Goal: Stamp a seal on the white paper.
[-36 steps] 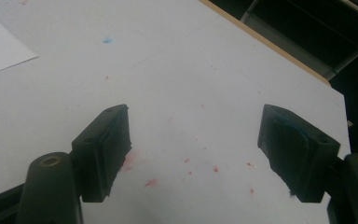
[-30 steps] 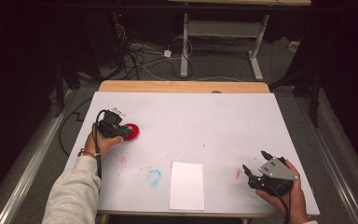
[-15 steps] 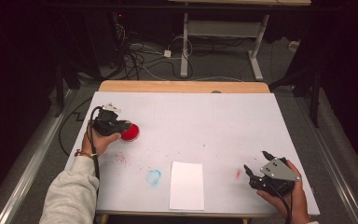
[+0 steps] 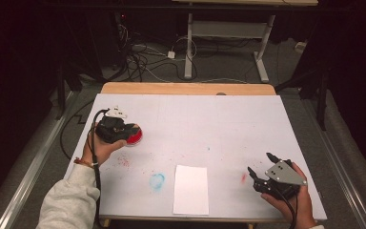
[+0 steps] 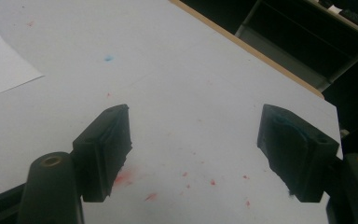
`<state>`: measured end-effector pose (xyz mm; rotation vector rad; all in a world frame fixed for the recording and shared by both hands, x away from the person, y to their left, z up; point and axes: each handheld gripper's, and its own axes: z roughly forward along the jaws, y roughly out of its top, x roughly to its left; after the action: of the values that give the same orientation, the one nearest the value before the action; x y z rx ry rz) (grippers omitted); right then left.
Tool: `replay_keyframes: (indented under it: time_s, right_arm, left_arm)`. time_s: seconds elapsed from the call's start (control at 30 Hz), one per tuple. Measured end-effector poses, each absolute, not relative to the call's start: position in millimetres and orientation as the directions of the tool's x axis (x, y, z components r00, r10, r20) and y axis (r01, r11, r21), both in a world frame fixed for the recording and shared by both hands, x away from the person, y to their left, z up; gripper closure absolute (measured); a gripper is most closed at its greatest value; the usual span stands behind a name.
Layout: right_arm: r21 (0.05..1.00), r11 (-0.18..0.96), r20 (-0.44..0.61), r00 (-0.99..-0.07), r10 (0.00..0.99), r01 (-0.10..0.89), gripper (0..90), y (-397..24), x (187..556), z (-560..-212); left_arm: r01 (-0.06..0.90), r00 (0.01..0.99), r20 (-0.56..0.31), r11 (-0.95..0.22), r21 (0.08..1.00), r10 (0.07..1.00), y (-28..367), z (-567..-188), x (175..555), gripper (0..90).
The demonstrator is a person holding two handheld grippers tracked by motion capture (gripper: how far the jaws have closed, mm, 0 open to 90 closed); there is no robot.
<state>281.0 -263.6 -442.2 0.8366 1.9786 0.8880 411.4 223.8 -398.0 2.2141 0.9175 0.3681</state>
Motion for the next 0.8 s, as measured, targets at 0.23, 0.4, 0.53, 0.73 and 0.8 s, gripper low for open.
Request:
replay_keyframes:
  time_s: [0.23, 0.4, 0.53, 0.73, 0.8]
  right_arm:
    - [0.806, 0.541, -0.393, -0.467, 0.792, 0.240, 25.9, -264, 281, -442]
    - [0.809, 0.537, -0.389, -0.465, 0.795, 0.240, 25.9, -264, 281, -442]
    - [0.807, 0.540, -0.393, -0.465, 0.793, 0.239, 25.9, -264, 280, -442]
    - [0.805, 0.542, -0.394, -0.467, 0.792, 0.239, 25.9, -264, 280, -442]
    - [0.805, 0.543, -0.395, -0.467, 0.791, 0.239, 25.9, -264, 280, -442]
  left_arm:
    - [0.461, 0.740, 0.007, -0.515, 0.723, 0.672, 212, -387, 399, 73.8]
    - [0.433, 0.761, 0.022, -0.533, 0.727, 0.648, 204, -383, 393, 73.7]
    - [0.409, 0.774, 0.041, -0.548, 0.729, 0.632, 198, -380, 387, 73.7]
    - [0.378, 0.796, 0.060, -0.571, 0.728, 0.603, 189, -379, 379, 73.7]
    - [0.370, 0.800, 0.065, -0.576, 0.729, 0.596, 185, -379, 376, 73.7]
